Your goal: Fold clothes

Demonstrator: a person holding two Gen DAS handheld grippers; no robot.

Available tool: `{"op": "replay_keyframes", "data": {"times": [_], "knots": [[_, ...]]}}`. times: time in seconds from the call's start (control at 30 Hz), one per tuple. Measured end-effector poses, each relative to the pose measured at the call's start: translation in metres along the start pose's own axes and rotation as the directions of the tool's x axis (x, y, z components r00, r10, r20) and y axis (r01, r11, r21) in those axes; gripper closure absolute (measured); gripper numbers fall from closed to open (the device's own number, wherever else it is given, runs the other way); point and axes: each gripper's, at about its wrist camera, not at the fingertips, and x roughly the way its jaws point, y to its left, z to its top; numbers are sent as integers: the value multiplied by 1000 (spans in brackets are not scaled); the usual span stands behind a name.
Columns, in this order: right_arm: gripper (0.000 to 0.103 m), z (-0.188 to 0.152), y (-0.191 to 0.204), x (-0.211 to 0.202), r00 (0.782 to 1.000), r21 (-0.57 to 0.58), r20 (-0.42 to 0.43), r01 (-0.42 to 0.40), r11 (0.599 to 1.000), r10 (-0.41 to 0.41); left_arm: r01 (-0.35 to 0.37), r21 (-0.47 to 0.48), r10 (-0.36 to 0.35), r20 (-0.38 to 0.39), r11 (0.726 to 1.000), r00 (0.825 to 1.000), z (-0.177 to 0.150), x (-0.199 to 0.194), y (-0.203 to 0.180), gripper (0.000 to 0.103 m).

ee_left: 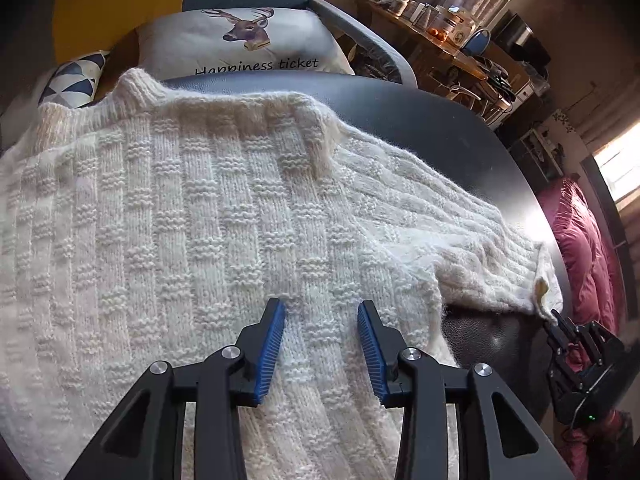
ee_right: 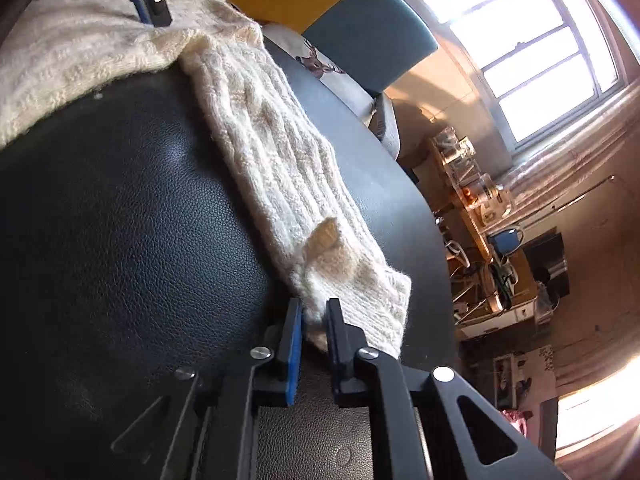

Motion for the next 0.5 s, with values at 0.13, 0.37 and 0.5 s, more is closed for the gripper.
{"op": "replay_keyframes", "data": {"times": [0.13, 0.37, 0.5], "knots": [[96, -1, -41, 2, 986, 268, -22, -151, 952, 163, -24, 21, 23, 11, 999, 1000, -2, 4, -6, 59], [96, -53, -166, -12, 952, 798, 138, -270, 539, 272, -33, 26, 33, 14, 999, 999, -3, 8, -11, 51], [96, -114, -208, -1, 955, 933, 156, -226, 280, 252, -27, 12, 27, 14, 1000, 1000, -3, 7, -9, 50]]}}
